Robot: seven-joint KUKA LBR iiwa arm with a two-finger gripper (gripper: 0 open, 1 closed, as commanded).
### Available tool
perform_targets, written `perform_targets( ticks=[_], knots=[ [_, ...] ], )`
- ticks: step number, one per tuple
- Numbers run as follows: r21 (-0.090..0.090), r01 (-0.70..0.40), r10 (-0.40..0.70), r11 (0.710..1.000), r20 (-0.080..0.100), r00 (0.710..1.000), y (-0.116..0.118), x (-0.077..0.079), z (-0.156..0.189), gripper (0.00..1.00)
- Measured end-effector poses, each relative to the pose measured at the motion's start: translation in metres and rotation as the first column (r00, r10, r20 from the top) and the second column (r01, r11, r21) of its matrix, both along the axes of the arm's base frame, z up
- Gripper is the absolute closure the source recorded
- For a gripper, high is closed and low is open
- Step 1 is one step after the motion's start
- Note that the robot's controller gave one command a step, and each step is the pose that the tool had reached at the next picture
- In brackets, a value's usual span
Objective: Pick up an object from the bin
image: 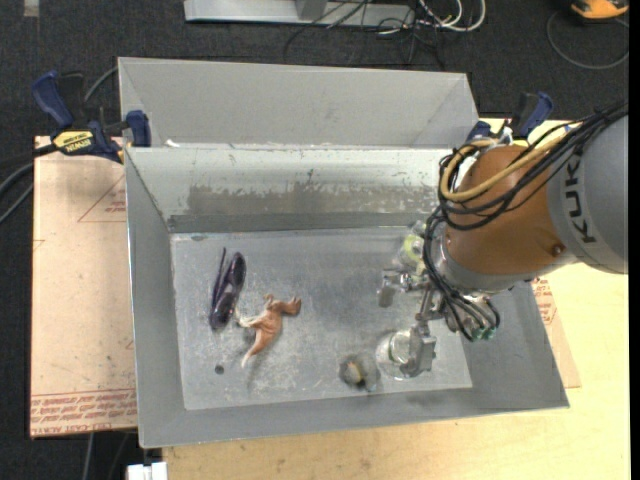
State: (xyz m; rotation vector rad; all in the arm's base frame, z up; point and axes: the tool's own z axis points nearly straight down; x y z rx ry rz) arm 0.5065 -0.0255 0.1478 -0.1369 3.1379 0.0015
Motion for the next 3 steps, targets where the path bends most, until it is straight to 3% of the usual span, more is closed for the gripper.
perform_targets(
  ticks=[1,2,3],
  knots=[
    [0.001,-0.055,0.055,0.998,-0.007,0.998,0.003,-0.003,-0.049,0.0],
    [0.001,-0.447,0.447,0.894,0.002,0.894,0.01,-0.013,-0.078,1.0],
    [0.001,-0.448,0.448,0.894,0.002,0.894,0.01,-0.013,-0.078,1.0]
  ],
)
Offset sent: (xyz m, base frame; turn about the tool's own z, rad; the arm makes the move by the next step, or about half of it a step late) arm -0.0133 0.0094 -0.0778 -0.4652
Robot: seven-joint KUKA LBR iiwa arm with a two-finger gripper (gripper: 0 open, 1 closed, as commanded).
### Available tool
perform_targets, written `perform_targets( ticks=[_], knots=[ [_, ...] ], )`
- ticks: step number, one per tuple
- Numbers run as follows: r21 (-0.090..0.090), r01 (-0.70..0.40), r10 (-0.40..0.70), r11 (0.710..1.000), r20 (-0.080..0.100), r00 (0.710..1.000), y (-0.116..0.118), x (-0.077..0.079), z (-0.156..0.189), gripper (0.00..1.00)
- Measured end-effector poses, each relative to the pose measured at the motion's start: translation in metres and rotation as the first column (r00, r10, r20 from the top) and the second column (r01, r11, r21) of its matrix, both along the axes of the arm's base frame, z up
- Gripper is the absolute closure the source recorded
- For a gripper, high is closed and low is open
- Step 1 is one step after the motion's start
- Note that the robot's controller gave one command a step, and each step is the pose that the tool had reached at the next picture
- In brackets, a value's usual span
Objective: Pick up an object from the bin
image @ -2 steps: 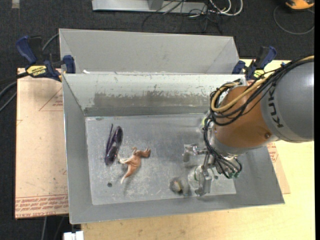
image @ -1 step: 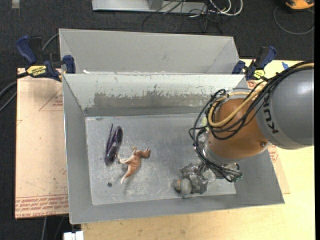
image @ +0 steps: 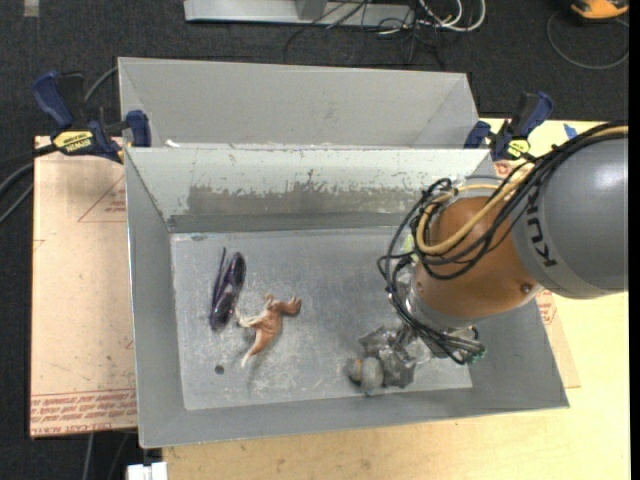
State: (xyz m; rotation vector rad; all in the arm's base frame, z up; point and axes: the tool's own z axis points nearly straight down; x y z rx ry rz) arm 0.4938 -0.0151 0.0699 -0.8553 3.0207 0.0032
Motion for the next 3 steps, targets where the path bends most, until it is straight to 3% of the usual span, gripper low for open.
perform_targets(
  ticks=[1,2,3],
  knots=[
    [0.0,0.0,0.0,1.0,0.009,1.0,0.0003,0.0035,0.0019,0.0],
    [0.0,-0.001,0.001,1.0,0.0,1.0,0.0002,0.0001,0.0001,1.0],
    [0.0,-0.001,0.001,1.0,0.0,1.0,0.0002,0.0001,0.0001,1.0]
  ],
)
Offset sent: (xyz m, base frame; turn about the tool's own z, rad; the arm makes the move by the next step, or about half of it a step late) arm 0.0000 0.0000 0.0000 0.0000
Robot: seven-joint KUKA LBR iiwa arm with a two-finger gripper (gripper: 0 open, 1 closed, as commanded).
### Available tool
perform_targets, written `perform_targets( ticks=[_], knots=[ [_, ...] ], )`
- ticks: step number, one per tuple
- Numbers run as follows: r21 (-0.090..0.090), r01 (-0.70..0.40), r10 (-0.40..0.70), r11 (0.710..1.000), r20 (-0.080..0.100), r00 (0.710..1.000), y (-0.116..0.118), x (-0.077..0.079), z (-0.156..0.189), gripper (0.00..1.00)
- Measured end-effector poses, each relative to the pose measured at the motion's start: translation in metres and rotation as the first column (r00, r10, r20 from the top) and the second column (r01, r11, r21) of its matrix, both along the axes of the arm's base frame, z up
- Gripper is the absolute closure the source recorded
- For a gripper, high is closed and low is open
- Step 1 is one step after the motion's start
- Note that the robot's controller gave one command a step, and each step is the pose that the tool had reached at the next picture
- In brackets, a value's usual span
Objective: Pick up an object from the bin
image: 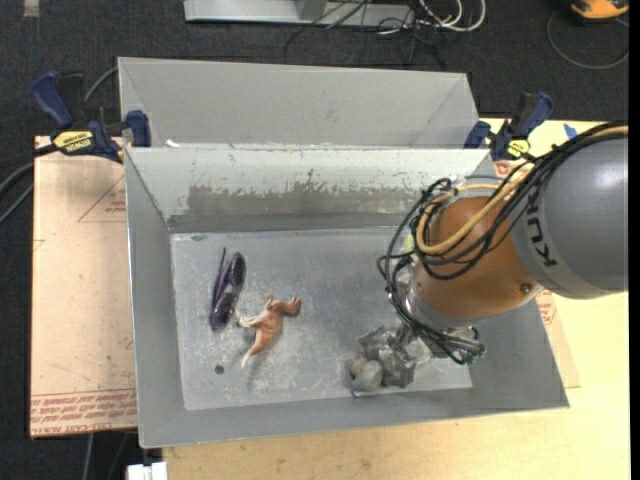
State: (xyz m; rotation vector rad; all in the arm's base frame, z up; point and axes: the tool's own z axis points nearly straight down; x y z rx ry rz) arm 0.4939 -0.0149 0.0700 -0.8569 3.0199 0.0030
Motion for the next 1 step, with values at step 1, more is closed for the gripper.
perform_targets(
  ticks=[1],
  knots=[
    [0.0,0.0,0.0,1.0,0.0,1.0,0.0,0.0,0.0,1.0]
  ],
)
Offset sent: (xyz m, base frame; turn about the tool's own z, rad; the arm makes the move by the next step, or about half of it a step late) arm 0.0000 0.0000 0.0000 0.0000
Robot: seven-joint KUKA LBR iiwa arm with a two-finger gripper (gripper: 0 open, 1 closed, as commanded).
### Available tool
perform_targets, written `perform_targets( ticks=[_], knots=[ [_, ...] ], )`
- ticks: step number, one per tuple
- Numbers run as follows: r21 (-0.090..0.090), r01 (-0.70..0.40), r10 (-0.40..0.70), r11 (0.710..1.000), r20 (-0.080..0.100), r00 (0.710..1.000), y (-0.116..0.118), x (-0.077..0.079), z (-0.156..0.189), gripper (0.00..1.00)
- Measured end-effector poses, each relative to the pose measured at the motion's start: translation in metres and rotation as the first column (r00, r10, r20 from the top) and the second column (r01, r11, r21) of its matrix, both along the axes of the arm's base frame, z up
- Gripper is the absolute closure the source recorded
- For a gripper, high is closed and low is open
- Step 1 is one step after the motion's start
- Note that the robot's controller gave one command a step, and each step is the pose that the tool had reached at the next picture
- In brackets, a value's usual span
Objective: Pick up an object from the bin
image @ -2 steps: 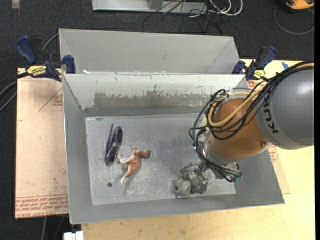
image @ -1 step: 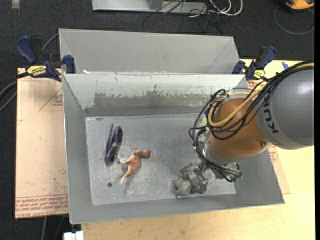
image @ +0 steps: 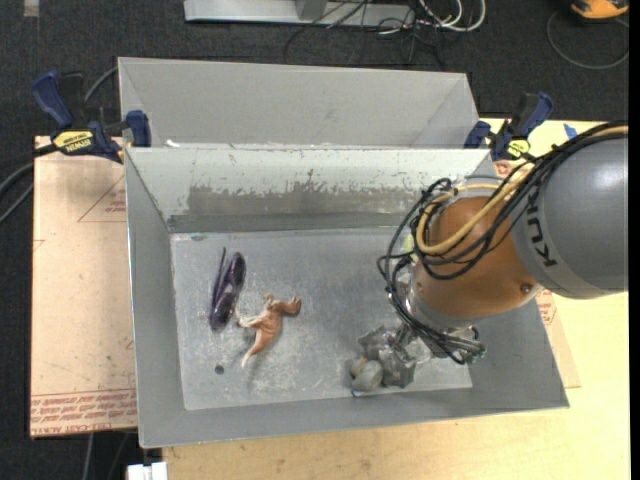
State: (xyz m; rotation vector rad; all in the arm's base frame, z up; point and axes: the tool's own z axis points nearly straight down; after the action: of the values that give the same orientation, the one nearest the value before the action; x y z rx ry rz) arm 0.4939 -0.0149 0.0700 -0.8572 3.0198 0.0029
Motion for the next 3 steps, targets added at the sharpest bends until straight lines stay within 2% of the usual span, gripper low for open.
perform_targets(
  ticks=[1,2,3],
  knots=[
    [0.0,0.0,0.0,1.0,0.0,1.0,0.0,0.0,0.0,1.0],
    [0.0,0.0,0.0,1.0,0.008,1.0,0.0003,0.0033,0.0017,0.0],
    [0.0,0.0,0.0,1.0,0.008,1.0,0.0003,0.0031,0.0017,0.0]
  ],
)
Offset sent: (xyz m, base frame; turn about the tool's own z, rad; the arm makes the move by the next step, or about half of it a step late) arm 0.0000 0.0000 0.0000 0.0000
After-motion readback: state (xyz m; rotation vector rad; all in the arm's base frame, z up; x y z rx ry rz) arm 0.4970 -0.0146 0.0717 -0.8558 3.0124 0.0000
